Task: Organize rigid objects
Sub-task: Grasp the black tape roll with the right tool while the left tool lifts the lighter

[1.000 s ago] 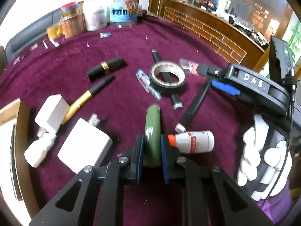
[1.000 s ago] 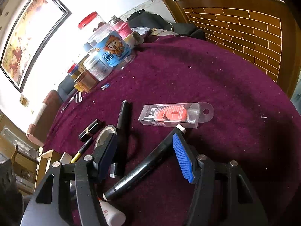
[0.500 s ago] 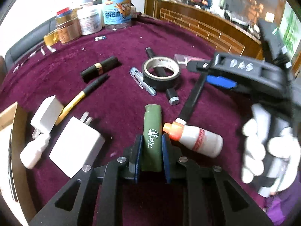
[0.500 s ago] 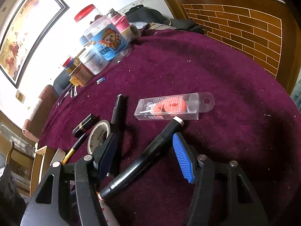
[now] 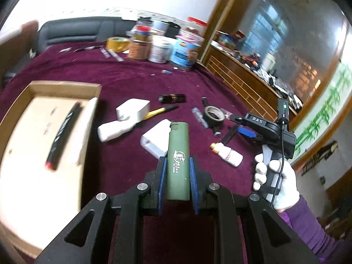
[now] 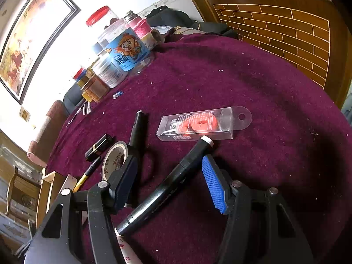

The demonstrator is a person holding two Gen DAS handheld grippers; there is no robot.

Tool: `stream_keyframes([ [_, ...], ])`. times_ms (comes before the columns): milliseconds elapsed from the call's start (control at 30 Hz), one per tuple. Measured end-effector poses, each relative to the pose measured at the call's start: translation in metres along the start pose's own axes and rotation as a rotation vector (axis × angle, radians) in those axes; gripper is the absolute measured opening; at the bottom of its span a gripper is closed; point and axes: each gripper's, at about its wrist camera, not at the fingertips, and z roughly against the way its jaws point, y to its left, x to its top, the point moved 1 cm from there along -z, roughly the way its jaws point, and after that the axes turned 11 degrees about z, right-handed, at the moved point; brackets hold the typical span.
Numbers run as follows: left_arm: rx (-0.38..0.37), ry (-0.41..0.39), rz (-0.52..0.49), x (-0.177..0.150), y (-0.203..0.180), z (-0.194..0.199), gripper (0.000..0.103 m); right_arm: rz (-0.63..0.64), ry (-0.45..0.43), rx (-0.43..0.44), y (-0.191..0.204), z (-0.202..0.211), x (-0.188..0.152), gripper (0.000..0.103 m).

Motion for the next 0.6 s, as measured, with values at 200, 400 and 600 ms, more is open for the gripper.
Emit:
stream_keyframes([
  [200, -0.020, -0.023, 0.046, -0.014, 0.034, 0.030, 0.017, 0.264, 0.011, -0.065, 0.058, 0.023, 0.009, 0.060],
  [400, -0.040, -0.049, 0.113, -0.014, 0.056, 0.040, 0.017, 0.501, 0.119, -0.077, 0.117, -0.004, 0.013, 0.057],
  [600, -0.031, -0.060, 0.149, -0.014, 0.077, 0.050, 0.017, 0.605, 0.184, -0.148, 0.136, -0.042, 0.001, 0.038],
])
